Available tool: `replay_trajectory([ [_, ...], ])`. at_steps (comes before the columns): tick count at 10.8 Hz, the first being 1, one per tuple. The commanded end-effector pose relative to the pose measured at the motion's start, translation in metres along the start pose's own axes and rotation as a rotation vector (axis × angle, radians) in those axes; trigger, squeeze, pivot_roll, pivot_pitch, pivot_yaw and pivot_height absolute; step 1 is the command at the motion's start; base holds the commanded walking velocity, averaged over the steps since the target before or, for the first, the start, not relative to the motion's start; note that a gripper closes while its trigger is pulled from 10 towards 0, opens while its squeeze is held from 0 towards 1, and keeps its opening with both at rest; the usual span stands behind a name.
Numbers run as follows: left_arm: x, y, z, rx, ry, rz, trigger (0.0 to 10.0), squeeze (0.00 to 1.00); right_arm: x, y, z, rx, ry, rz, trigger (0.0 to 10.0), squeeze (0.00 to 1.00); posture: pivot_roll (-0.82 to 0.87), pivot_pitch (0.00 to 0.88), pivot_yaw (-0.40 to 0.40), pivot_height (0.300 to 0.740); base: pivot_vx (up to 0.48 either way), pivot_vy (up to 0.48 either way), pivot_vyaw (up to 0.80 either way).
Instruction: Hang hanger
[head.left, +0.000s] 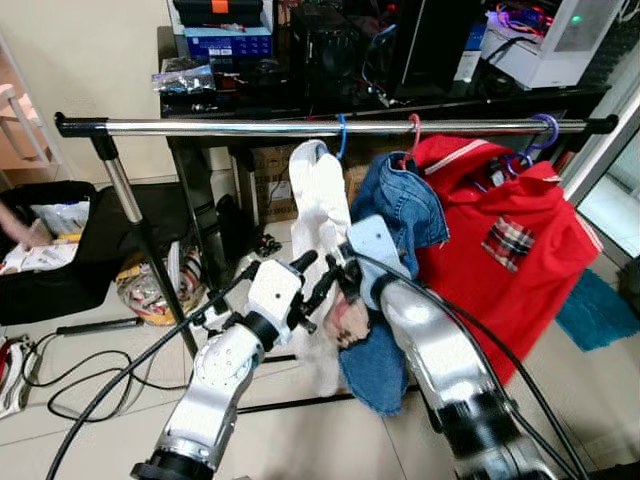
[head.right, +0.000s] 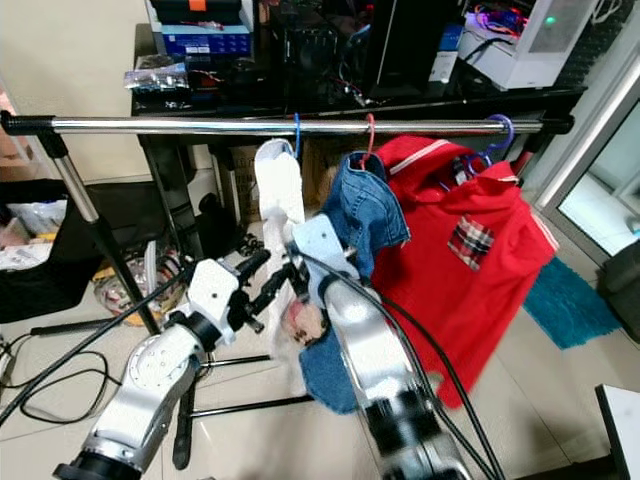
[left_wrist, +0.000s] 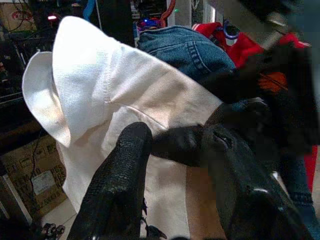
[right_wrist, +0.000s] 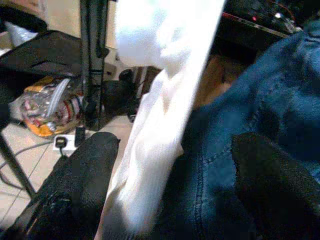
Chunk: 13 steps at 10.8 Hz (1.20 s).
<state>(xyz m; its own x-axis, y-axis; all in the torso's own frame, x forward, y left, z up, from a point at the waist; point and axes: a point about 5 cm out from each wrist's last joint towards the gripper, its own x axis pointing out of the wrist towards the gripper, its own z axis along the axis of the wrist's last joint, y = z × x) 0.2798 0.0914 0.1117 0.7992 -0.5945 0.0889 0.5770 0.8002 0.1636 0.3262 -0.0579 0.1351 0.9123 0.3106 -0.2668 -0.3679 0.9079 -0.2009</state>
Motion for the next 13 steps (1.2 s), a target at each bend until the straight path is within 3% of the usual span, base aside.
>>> replay_trajectory([
  [1,0.001,-0.005,-0.001,0.009,0.003,-0.024,10.0,0.00,0.003,-0.003,0.010,0.024,-0.034,-0.021,10.0,0.00,0.14,0.044,-0.036,0.740,0.000,0.000,0.00],
  [2,0.001,-0.006,-0.001,0.009,0.003,-0.027,10.0,0.00,0.005,-0.002,0.013,0.030,-0.039,-0.024,10.0,0.00,0.14,0.044,-0.037,0.740,0.000,0.000,0.00],
  [3,0.000,-0.007,-0.001,0.010,0.003,-0.028,10.0,0.00,0.007,0.000,0.012,0.043,-0.042,-0.016,4.3,0.00,0.14,0.046,-0.041,0.740,0.000,0.000,0.00],
  [4,0.000,-0.007,-0.001,0.009,0.003,-0.022,10.0,0.00,0.007,0.001,0.005,0.062,-0.025,0.003,0.0,0.00,0.14,0.047,-0.045,0.740,0.000,0.000,0.00],
  [13,0.001,-0.005,-0.001,0.013,-0.001,-0.009,10.0,0.00,0.007,-0.005,0.002,0.089,-0.074,-0.008,0.0,0.00,0.15,0.042,-0.051,0.740,0.000,0.000,0.00],
])
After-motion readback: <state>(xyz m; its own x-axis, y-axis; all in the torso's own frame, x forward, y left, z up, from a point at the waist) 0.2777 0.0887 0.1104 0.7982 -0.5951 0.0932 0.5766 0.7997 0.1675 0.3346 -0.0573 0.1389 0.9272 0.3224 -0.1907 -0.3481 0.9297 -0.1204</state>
